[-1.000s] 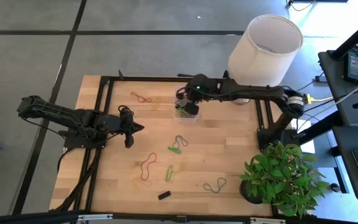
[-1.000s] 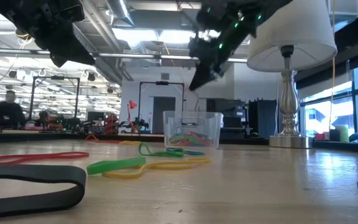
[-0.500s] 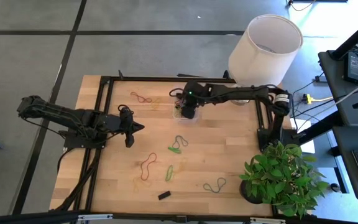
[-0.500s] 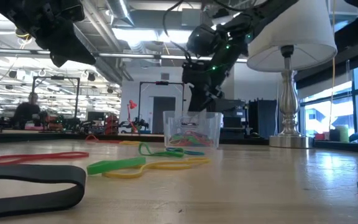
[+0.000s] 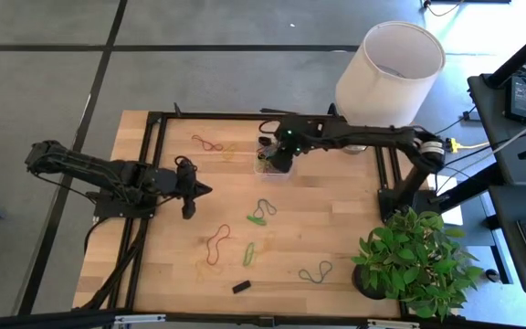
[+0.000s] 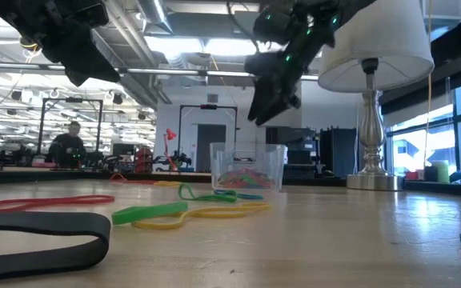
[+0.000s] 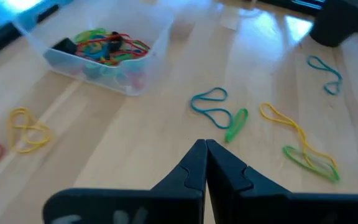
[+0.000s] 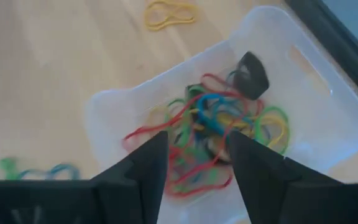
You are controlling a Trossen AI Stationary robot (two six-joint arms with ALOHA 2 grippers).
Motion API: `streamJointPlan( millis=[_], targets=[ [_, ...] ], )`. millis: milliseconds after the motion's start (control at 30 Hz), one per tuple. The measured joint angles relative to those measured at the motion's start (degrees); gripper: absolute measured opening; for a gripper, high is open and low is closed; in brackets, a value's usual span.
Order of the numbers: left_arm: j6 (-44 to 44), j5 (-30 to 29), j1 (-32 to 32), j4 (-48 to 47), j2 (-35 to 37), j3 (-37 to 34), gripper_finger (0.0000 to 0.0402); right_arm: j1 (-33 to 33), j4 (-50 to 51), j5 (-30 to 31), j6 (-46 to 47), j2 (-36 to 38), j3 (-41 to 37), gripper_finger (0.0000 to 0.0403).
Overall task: Pick and place rubber bands into bin
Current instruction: Put the yellow rubber band into the transparent bin
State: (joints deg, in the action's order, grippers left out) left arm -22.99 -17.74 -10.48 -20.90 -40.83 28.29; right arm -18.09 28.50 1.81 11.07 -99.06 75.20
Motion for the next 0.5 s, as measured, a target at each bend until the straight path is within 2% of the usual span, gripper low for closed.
streamJointPlan(
  millis=[233, 500],
  targets=[
    [1.33, 5.85, -2.25, -0.85, -5.29, 0.90, 0.0002, 5.02, 6.51, -0.05, 6.35, 6.48, -1.08, 0.0144],
    [2.35, 5.42, -10.12, -8.54, -19.09, 9.73, 0.0003, 13.12, 6.09, 1.21, 12.86, 12.57, -7.84, 0.0114]
  ],
)
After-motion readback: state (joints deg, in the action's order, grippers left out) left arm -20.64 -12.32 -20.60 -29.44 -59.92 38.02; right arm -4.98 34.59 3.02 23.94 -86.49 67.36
